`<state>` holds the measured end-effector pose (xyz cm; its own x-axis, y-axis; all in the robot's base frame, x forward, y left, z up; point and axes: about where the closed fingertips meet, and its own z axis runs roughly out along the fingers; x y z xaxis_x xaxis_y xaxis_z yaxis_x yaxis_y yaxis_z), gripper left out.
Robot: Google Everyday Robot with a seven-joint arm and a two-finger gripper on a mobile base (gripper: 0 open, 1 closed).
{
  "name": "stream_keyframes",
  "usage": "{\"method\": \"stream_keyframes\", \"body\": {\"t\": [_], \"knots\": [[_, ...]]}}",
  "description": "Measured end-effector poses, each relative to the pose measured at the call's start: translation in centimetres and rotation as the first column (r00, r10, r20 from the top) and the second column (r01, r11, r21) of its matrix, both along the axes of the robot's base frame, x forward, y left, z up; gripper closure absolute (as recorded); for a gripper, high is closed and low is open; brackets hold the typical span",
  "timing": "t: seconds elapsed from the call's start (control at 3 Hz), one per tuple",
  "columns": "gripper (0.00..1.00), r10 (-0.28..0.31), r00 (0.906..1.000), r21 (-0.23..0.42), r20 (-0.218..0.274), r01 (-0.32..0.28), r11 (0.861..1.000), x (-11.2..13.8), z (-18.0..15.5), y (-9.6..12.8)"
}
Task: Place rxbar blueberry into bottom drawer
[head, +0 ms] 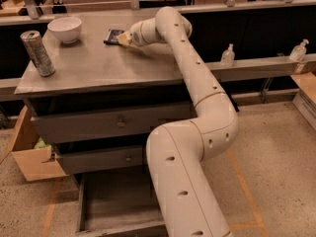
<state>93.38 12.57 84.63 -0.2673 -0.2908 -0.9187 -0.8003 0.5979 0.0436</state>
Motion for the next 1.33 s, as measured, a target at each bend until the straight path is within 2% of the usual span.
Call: {"method": "stream_keyframes", "body": {"t": [0.33,1.0,1.33], "knots": [[1.00,0.007,1.0000,-0.007,-0.003,-0.007,1.000,-0.3,-0.1,-0.7],[1.00,0.097,0.9953,0.020,-0.004,-0.097,0.995,-2.6,1.4,-1.4],[0.85,0.106,0.9943,0.015,0.008,-0.106,0.994,-3.0,2.9,-0.2]]}}
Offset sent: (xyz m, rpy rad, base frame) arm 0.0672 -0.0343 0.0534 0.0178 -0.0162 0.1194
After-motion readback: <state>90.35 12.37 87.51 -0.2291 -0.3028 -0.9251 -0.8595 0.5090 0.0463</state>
